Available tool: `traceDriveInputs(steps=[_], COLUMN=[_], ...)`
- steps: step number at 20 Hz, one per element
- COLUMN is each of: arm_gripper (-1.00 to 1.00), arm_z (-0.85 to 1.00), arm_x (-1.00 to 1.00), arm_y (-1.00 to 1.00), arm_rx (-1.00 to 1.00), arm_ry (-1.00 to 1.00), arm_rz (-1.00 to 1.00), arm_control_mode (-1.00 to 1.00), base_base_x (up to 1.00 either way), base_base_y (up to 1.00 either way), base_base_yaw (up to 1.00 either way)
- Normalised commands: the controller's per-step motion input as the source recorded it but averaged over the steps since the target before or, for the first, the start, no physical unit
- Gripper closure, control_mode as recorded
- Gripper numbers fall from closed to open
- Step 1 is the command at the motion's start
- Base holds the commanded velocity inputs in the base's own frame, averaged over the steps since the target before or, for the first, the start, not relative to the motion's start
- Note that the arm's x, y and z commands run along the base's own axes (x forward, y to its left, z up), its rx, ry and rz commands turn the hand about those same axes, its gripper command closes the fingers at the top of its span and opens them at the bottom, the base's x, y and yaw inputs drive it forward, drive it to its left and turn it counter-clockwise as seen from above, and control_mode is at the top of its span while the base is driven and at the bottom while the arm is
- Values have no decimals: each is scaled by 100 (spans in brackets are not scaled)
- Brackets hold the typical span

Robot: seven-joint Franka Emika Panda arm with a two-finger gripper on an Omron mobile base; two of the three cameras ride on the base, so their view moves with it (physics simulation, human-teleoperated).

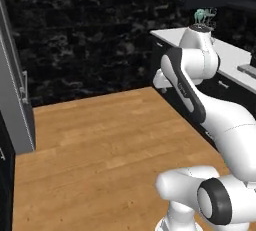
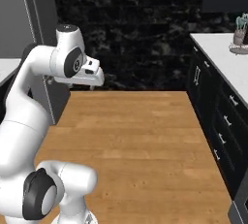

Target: Gather all objects into one cabinet and sort the glasses and bowls to opposite sides.

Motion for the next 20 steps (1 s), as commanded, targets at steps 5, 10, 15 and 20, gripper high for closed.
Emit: traceDriveInputs(steps=[5,10,15,20], arm_gripper=[-100,-100,-100,-100], arm_z=[0,0,0,0], arm_x=[0,0,0,0], arm_y=[0,0,0,0], arm_rx=[0,0,0,0], arm_ry=[0,0,0,0], arm_rz=[0,0,0,0], arm_control_mode=[100,100,100,100], base_base_x=[100,100,73,56], base_base_y=[1,2,0,0], base_base_yaw=[-7,-26,-62,-70])
